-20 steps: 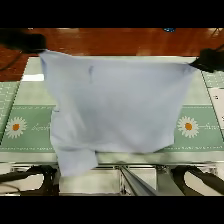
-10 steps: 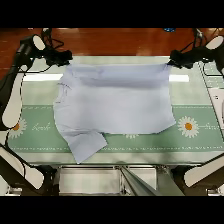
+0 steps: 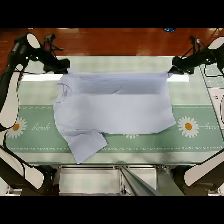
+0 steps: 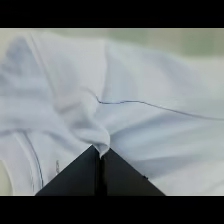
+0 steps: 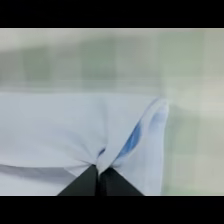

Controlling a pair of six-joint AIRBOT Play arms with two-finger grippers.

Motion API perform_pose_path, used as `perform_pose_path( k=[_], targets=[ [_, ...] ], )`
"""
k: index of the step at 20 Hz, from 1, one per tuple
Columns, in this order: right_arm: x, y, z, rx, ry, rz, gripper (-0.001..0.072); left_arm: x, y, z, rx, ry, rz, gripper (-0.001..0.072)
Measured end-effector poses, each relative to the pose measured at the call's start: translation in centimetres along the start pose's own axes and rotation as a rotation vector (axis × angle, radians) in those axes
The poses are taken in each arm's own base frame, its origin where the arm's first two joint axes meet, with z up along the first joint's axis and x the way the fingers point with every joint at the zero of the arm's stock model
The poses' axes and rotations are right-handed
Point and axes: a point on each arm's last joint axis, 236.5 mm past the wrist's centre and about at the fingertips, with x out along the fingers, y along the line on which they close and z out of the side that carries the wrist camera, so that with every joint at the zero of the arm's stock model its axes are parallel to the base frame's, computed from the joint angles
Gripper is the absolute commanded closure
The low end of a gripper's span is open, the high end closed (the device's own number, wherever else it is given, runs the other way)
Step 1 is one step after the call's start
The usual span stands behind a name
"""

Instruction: Fold the shirts.

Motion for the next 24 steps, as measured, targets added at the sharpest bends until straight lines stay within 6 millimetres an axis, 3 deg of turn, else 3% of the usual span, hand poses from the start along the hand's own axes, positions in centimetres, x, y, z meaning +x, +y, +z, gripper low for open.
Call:
perform_pose_path(
  k=[4, 10, 11, 12, 13, 14, 15, 17, 21, 24],
  targets=[
    [1.3, -1.3, -3.7, 0.012, 0.138, -0.014, 0.0695, 2.7, 0.8, -4.8, -0.007, 0.161, -0.005, 0.0681],
    [3.2, -2.5, -7.4, 0.039, 0.251, -0.018, 0.0694, 4.1, 1.1, -7.4, -0.018, 0.251, -0.017, 0.0682],
    [3.4, -2.6, -7.6, 0.041, 0.257, -0.019, 0.0654, 4.1, 1.1, -7.6, -0.021, 0.259, -0.020, 0.0682],
    [3.5, -2.7, -7.8, 0.043, 0.263, -0.019, 0.0436, 4.0, 1.1, -8.1, -0.022, 0.278, -0.024, 0.0680],
    [3.6, -2.9, -7.9, 0.044, 0.266, -0.026, 0.0300, 3.9, 1.1, -8.3, -0.023, 0.289, -0.027, 0.0577],
    [3.7, -3.0, -7.9, 0.047, 0.264, -0.028, 0.0300, 3.8, 1.1, -8.8, -0.026, 0.311, -0.029, 0.0282],
    [3.6, -2.9, -8.0, 0.056, 0.265, -0.028, 0.0300, 3.6, 1.1, -9.3, -0.030, 0.332, -0.030, 0.0201],
    [3.0, -2.9, -8.0, 0.071, 0.262, -0.025, 0.0302, 3.1, 1.0, -10.1, -0.039, 0.369, -0.034, 0.0202],
    [-1.0, -4.4, -7.7, 0.126, 0.196, -0.062, 0.0303, -0.1, 1.6, -10.5, -0.079, 0.349, -0.026, 0.0202],
    [-3.5, -6.4, -9.7, 0.198, 0.124, -0.097, 0.0303, -3.3, 3.4, -12.7, -0.138, 0.319, -0.005, 0.0203]
  ],
)
